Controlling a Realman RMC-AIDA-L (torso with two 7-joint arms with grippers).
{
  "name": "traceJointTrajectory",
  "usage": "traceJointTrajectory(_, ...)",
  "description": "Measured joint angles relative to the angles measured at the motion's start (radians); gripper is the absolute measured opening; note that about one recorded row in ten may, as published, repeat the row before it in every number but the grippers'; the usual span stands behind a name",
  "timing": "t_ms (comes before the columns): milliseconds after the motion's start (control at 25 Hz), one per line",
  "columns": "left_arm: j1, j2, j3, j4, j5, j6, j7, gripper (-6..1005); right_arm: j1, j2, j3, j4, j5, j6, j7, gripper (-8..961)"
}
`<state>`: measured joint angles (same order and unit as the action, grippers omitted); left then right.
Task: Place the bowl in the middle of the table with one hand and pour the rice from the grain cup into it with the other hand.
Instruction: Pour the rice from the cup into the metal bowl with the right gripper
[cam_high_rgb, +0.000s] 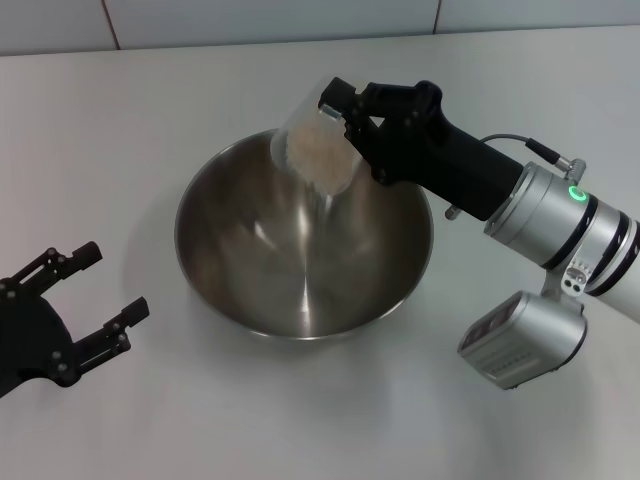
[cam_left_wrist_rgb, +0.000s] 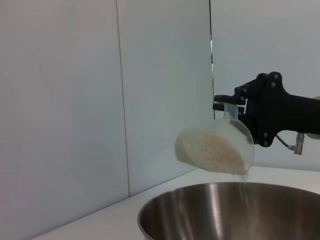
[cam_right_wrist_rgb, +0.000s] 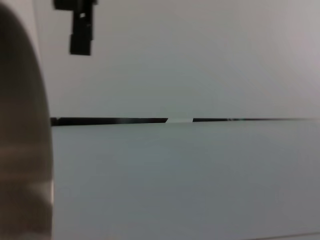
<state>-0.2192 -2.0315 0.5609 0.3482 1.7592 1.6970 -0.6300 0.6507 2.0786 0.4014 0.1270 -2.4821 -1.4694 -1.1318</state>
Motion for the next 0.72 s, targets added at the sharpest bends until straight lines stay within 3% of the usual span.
traceJointTrajectory(720,-0.008,-0.007,-0.009,0.000,-0.001,-0.012,0.015,785,0.004,0.000,-0.022,0.007,-0.051,-0.023,-0.413,17)
